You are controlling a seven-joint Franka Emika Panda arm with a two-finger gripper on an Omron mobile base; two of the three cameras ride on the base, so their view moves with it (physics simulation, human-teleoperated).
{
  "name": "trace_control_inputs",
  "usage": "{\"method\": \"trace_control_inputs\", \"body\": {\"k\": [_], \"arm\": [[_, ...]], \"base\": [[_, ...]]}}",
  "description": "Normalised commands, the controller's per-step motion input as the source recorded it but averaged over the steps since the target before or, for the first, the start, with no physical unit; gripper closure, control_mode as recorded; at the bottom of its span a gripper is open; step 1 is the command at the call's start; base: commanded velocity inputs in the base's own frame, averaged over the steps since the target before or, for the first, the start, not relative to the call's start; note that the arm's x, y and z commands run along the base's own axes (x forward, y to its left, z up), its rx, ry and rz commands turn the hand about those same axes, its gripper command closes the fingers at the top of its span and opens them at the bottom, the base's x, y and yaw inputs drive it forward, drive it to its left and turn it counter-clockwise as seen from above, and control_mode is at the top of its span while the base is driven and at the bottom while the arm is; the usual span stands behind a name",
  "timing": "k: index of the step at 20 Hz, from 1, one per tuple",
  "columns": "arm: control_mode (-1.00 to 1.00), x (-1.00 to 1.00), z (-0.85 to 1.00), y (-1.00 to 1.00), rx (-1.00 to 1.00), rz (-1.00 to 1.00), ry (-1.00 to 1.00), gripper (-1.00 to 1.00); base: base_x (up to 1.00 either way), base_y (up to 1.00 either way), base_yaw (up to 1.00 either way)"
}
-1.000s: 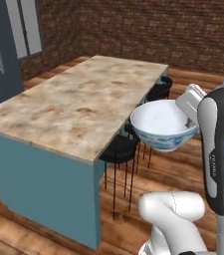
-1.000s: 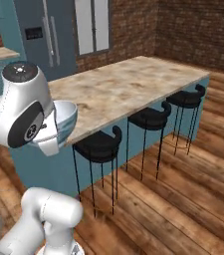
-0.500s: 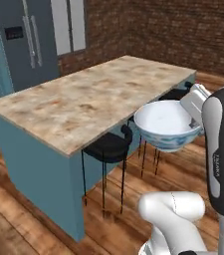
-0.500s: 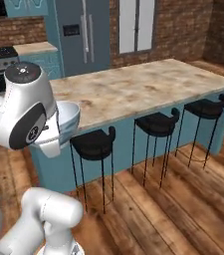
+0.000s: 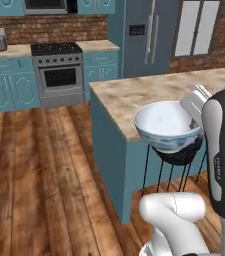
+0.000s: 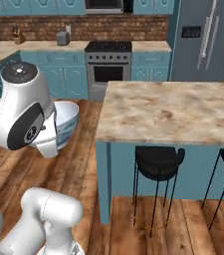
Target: Pick up the bowls from the cabinet and place each bowl in front of a stool on the dining counter.
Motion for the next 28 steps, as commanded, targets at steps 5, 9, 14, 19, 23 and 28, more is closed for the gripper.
{"method": "trace_control_inputs", "body": {"k": [5,9,14,19,23,28], "arm": [[1.0,0.0,0.0,0.0,0.0,0.0,0.0,1.0],[1.0,0.0,0.0,0.0,0.0,0.0,0.0,1.0],[1.0,0.0,0.0,0.0,0.0,0.0,0.0,1.0],[1.0,0.0,0.0,0.0,0.0,0.0,0.0,1.0],[1.0,0.0,0.0,0.0,0.0,0.0,0.0,1.0],[1.0,0.0,0.0,0.0,0.0,0.0,0.0,1.0]], "base": [[0.03,-0.83,0.6],[0.16,-1.0,0.15],[0.45,-1.0,-0.09],[0.23,-0.76,-0.56],[0.05,-0.03,-0.54],[0.03,0.0,0.0]]}}
